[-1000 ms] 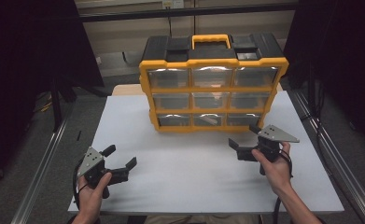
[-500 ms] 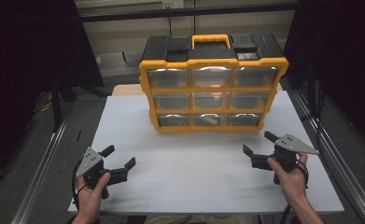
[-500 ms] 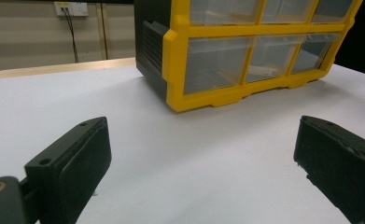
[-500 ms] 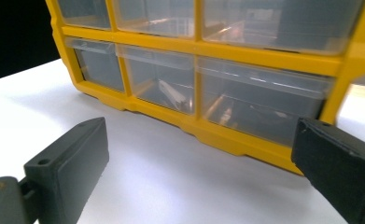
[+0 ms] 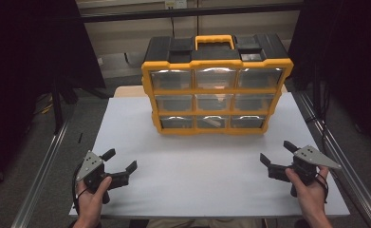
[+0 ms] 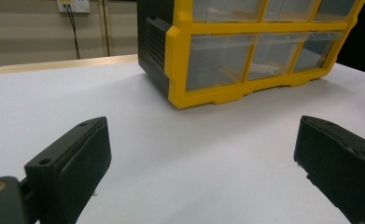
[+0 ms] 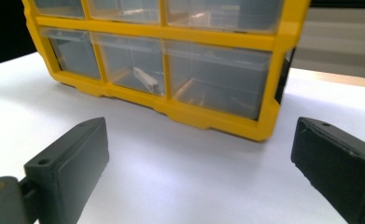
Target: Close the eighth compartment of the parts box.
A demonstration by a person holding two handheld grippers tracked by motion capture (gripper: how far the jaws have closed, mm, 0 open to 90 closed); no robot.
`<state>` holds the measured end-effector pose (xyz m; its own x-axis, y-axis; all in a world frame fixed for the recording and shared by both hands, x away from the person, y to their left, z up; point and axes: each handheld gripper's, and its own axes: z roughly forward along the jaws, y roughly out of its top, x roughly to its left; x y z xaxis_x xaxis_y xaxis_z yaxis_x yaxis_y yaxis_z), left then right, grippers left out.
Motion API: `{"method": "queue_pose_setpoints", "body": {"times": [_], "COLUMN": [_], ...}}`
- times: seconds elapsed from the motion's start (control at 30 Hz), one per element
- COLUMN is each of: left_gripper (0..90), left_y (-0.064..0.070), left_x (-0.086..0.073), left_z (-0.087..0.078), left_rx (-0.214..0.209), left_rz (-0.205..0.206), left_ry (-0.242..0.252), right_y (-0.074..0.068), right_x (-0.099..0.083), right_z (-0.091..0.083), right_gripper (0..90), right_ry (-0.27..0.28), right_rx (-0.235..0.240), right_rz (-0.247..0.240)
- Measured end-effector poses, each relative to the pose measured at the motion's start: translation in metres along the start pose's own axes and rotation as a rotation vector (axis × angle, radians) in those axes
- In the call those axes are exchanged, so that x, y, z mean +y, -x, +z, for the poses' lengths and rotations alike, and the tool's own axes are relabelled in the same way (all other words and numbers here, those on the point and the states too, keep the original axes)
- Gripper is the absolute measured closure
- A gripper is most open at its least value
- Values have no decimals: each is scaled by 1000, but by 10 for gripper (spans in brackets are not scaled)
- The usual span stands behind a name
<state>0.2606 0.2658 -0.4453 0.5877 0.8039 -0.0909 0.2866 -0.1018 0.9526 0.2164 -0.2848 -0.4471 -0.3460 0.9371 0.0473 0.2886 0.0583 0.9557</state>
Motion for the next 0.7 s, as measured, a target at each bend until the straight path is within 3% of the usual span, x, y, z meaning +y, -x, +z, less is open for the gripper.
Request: {"method": "queue_pose_setpoints", "body": {"times": [0.5,0.6,0.7], "left_gripper": [40,40,39], "left_y": [1,1,1], "left_x": [0,0,1], "left_z": [0,1,1], "left_rx": [3,-4,-11], "left_rz": [7,8,10], "left_ry": [-3,-2,0], "right_y": [6,7,7], "right_x": [-19,-24,-23], "right_z": [-24,-25,-26], "right_gripper": [34,35,33], "right_ry": [-38,-66,-53], "right_rx": [-37,-43,-52], "right_rz": [12,15,40]}}
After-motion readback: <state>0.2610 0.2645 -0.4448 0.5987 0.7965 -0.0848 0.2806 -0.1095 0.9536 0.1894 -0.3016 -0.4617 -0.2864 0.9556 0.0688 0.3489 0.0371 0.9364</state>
